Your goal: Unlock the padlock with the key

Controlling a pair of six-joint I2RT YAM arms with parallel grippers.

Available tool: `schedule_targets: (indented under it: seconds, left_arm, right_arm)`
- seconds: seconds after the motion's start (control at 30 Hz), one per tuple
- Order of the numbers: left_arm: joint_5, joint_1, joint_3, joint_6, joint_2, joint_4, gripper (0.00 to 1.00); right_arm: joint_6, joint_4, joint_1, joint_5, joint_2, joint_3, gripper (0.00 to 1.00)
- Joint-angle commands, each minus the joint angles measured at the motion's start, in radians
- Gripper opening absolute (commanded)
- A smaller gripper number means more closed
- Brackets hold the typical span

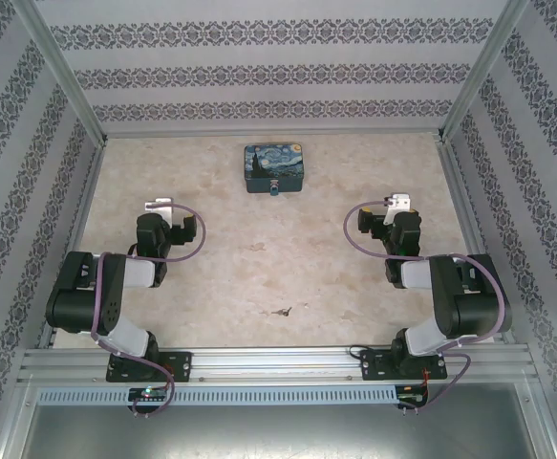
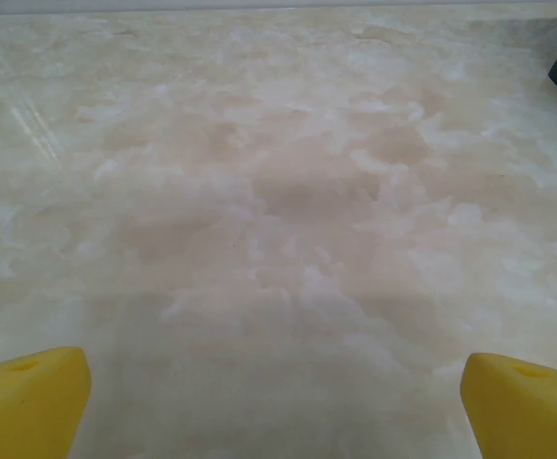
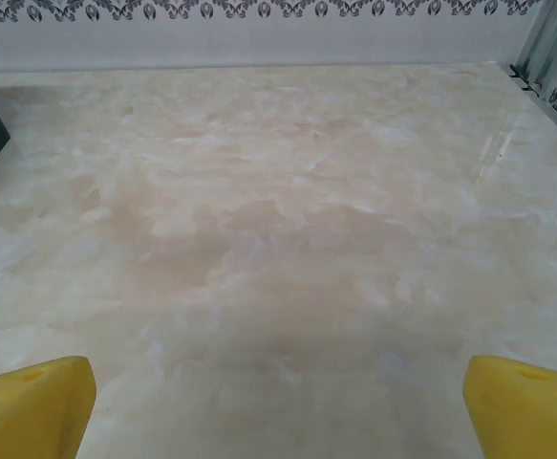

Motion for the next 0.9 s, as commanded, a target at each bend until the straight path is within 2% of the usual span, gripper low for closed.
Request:
schedule_targets:
  seconds: [0.0,0.6,0.67,0.77,0.87]
  left_arm:
    - [0.019,0.014,0.011,0.017,0.003,0.027,1.0]
    - [0.031,0.014,0.013,0.021,-0.001,0.021,1.0]
    - [0.021,0.014,0.037,0.017,-0.029,-0.042,1.0]
    - [-0.006,0.016,0.081,0.004,-0.07,-0.15,1.0]
    - [-0.008,0.014,0.101,0.005,-0.103,-0.211,1.0]
  right_arm:
    - [-0.02,0.01,-0.008,-0.023,-0.008,0.021,0.98]
    - [-0.006,0.011,-0.018,-0.029,-0.016,0.02,0.98]
    - [0.005,-0.039,-0.018,-0.004,-0.062,0.029,0.98]
    - [0.016,-0.232,-0.02,0.021,-0.162,0.081,0.98]
    - [0.043,-0.324,-0.023,0.009,-0.227,0.112,0.98]
